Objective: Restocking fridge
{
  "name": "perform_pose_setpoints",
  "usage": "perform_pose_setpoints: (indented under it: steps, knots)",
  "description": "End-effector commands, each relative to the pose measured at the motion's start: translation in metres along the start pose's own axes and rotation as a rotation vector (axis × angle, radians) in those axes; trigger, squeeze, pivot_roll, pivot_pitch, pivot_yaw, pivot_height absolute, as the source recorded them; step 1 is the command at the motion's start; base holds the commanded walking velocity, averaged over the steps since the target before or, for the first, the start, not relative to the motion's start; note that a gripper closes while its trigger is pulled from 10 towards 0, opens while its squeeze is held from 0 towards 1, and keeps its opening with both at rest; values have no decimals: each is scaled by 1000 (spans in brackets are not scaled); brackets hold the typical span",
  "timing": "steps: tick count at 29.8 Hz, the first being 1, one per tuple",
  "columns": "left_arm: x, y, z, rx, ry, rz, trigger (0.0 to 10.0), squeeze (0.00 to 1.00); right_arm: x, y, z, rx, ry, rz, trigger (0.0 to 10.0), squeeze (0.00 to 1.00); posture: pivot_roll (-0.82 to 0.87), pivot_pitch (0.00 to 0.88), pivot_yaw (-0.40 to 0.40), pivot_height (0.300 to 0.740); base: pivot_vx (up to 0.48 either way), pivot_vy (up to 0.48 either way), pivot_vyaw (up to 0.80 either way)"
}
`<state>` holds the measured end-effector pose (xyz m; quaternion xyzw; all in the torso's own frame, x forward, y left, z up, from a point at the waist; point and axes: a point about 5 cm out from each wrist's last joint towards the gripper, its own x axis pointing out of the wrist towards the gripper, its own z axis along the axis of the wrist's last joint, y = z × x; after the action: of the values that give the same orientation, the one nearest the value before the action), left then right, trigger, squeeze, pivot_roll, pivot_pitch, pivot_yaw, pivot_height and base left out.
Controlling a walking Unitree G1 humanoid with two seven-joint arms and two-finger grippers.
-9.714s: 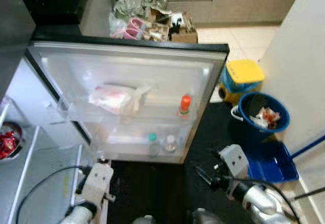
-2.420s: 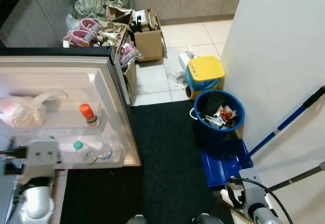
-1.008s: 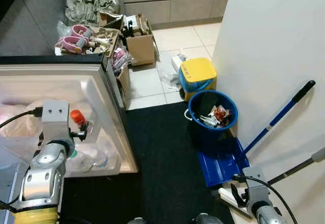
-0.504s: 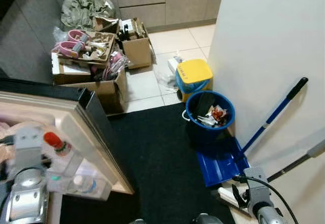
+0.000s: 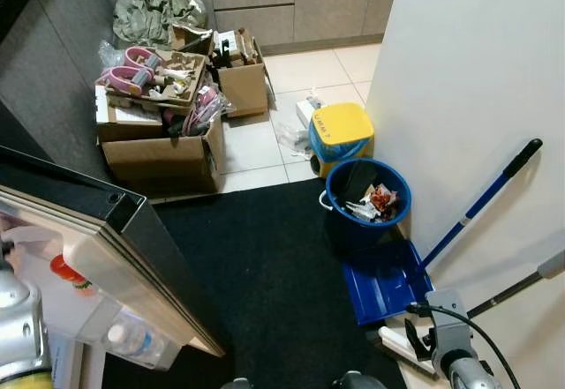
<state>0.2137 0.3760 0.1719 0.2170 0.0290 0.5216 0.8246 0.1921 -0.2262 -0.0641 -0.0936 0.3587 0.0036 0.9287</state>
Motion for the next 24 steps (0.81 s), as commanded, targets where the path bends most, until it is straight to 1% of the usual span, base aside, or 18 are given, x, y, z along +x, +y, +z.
perform_pose_setpoints:
  steps: [1, 4, 7, 9, 13, 15, 16, 17, 18, 19, 20, 21, 22, 24]
  knots:
    - [4, 8, 7, 9, -44, 61, 10000, 0, -1, 0, -3, 3, 7, -3, 10000, 0, -4, 100, -15, 740, 0, 0, 0]
    - [6, 11, 9, 10, -43, 89, 10000, 0, -1, -1, -3, 3, 8, -4, 10000, 0, 0, 100, -18, 740, 0, 0, 0]
    - [8, 14, 5, 23, -30, 101, 10000, 0, -1, -1, -3, 3, 9, -4, 10000, 0, 2, 101, -15, 740, 0, 0, 0]
    - [11, 19, -8, 57, 9, 108, 10000, 0, -1, 0, -3, 3, 9, -3, 10000, 0, 2, 102, -12, 740, 0, 0, 0]
    - [9, 26, -23, 105, 41, 110, 10000, 0, -1, 1, -3, 6, 7, -1, 10000, 0, 9, 106, -9, 740, 0, 0, 0]
    - [8, 33, -34, 128, 71, 118, 10000, 0, -1, 2, -2, 7, 4, 3, 10000, 0, 10, 108, -8, 740, 0, 0, 0]
    - [7, 38, -41, 154, 82, 128, 10000, 0, 0, 3, -1, 8, -1, 5, 10000, 0, 16, 111, -6, 740, 0, 0, 0]
    - [7, 42, -45, 172, 87, 135, 10000, 0, 0, 4, 0, 8, -4, 7, 10000, 0, 16, 111, -6, 740, 0, 0, 0]
    - [7, 42, -45, 172, 87, 135, 10000, 0, 0, 4, 0, 8, -4, 7, 10000, 0, 16, 111, -6, 740, 0, 0, 0]
    - [6, 46, -50, 183, 96, 141, 10000, 0, 1, 4, 1, 10, -8, 8, 10000, 0, 19, 115, -6, 740, 0, 0, 0]
    - [4, 53, -55, 200, 105, 155, 10000, 0, 1, 5, 3, 11, -14, 10, 10000, 0, 22, 116, -6, 740, 0, 0, 0]
    - [4, 67, -64, 228, 118, 187, 10000, 0, 2, 5, 5, 10, -20, 14, 10000, 0, 34, 117, -10, 740, 0, 0, 0]
    - [4, 67, -64, 228, 118, 187, 10000, 0, 2, 5, 5, 10, -20, 14, 10000, 0, 34, 117, -10, 740, 0, 0, 0]
    - [5, 89, -77, 280, 141, 242, 10000, 0, 3, 7, 7, 7, -23, 21, 10000, 0, 41, 119, -11, 740, 0, 0, 0]
